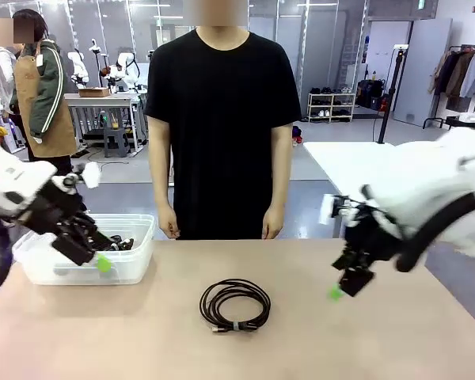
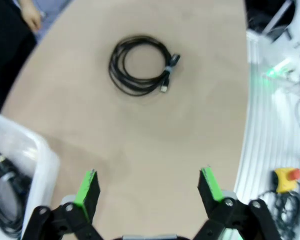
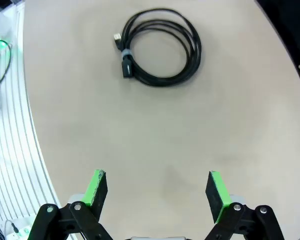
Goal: Organize and store the cables.
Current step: Place the USB Extension Cable into the Organizing box.
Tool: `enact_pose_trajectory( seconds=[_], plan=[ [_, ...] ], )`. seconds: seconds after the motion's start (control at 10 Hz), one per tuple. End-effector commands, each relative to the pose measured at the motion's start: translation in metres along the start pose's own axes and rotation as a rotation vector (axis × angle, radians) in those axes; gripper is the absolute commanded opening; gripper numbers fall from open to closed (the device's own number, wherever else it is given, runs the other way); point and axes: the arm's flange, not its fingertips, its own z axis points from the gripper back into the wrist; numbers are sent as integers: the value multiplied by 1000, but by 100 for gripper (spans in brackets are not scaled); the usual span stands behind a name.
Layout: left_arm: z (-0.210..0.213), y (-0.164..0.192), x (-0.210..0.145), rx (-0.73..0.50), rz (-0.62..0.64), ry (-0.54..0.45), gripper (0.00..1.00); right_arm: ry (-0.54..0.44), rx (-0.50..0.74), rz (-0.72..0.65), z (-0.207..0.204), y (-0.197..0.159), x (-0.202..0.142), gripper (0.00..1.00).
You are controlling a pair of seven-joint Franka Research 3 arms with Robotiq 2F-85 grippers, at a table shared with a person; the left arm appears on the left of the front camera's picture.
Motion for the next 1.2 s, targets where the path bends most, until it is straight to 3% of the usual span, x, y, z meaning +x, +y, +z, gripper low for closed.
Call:
enact_pose_trajectory(
  seconds=[0.0,0.1,0.3,0.6,0.8,1.1],
  plan=[
    [-31,-4,37,17,3,100,100,-123,26,28,22,8,-52,100],
    [-49,-9,58,41,4,83,100,-173,25,68,33,9,-77,100],
    [-87,-22,92,110,-17,167,100,-279,1,110,60,10,-126,100],
    [-157,-45,138,74,-70,281,100,-417,4,86,89,15,-207,100],
    [-199,-57,157,112,-106,355,100,-470,-8,57,94,24,-251,100],
    [-241,-62,168,148,-133,432,100,-537,-3,40,91,29,-289,100]
  ],
)
